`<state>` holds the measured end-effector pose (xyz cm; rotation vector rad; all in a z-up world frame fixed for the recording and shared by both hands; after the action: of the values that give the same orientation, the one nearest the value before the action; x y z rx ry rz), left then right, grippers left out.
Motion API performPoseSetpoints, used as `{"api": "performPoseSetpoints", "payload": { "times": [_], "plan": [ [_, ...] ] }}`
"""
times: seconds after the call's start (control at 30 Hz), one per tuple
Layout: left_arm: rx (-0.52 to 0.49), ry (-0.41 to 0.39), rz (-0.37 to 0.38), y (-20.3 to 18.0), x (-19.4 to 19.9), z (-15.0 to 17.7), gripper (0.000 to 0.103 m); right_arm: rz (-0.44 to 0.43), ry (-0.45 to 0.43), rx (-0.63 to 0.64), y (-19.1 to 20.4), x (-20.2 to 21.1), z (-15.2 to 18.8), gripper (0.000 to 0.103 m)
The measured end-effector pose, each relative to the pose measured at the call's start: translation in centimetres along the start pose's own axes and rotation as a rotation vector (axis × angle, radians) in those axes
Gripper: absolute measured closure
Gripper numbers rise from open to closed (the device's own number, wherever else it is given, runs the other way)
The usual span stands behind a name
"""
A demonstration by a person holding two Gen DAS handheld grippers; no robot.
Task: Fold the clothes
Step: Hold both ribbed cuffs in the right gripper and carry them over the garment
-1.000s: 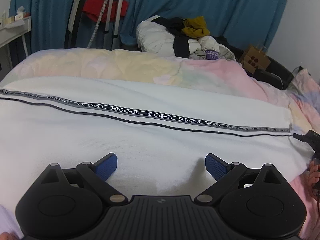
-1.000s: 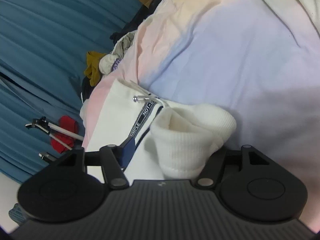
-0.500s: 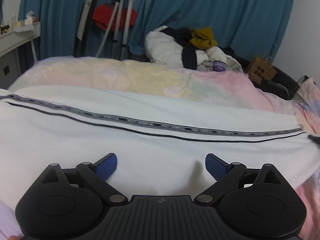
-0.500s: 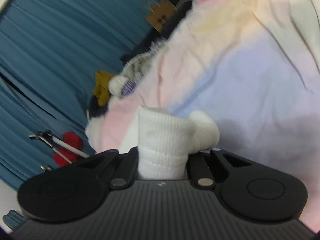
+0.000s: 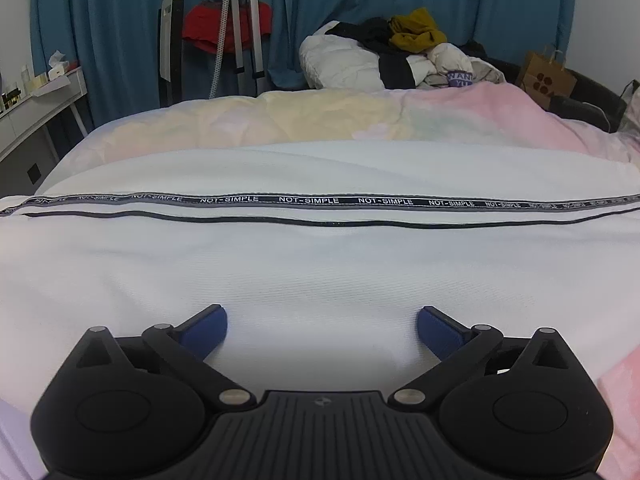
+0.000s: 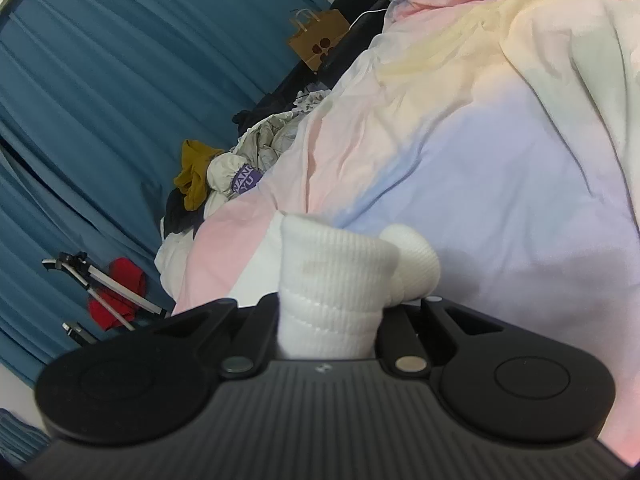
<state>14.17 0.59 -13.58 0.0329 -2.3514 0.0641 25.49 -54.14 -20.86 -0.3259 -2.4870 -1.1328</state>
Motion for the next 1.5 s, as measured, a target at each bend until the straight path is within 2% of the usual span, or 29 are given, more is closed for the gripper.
{"api": "performPoseSetpoints", "payload": {
  "times": [0.27, 0.57, 0.7, 0.8, 0.9, 0.97, 1.1, 1.2, 1.27, 1.37, 1.47, 1.5],
  "plan": [
    [-0.009, 0.007, -0.005, 0.0, -0.2, 0.1, 0.000, 0.010, -0.007, 0.013, 0.8, 0.6, -0.1, 0.092],
    [-0.007, -0.006, 0.008, 0.1, 0.5, -0.4, 0.001, -0.003, -0.083, 0.148, 6.8, 2.6, -1.3, 0.092],
    [0.063, -0.031, 0.040, 1.3, 1.8, -1.5, 0.002, -0.009, -0.117, 0.208, 9.4, 3.5, -1.8, 0.092],
    [0.180, -0.070, 0.096, 3.1, 3.2, -3.0, 0.002, -0.050, -0.139, 0.350, 14.4, 4.6, 2.1, 0.092],
    [0.313, -0.072, 0.088, 6.2, 3.8, -4.2, 0.002, -0.097, -0.159, 0.505, 19.8, 5.8, 6.6, 0.092],
    [0.390, -0.101, 0.111, 7.8, 4.9, -5.1, 0.002, -0.128, -0.173, 0.609, 23.4, 6.6, 9.7, 0.092],
    [0.518, -0.177, 0.155, 11.3, 7.5, -6.7, 0.002, -0.190, -0.200, 0.816, 30.6, 8.3, 15.9, 0.092],
    [0.590, -0.202, 0.169, 13.5, 8.1, -7.4, 0.002, -0.237, -0.219, 0.971, 35.9, 9.6, 20.7, 0.092],
    [0.625, -0.190, 0.175, 14.5, 7.9, -7.3, 0.002, -0.272, -0.147, 1.080, 36.3, 9.0, 26.4, 0.092],
    [0.641, -0.145, 0.208, 14.7, 6.9, -6.9, 0.002, -0.290, 0.044, 1.272, 33.3, 6.7, 35.4, 0.092],
    [0.620, -0.115, 0.231, 14.0, 6.3, -6.8, 0.002, -0.280, 0.103, 1.348, 31.1, 5.3, 38.4, 0.092],
    [0.611, -0.111, 0.234, 13.8, 6.3, -6.8, 0.002, -0.282, 0.108, 1.344, 31.0, 5.3, 38.4, 0.092]
  ]
}}
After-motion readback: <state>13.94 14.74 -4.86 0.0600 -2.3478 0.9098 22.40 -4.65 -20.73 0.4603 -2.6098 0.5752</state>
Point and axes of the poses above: each gripper's, at about its wrist camera, not at the fingertips, and x roughly against the way its jaws point, y to its left, z to its underside, the point moved 10 cm from there along -x, roughly the way its jaws point, and after that the axes turned 6 degrees about x, right-handed, at the moved point
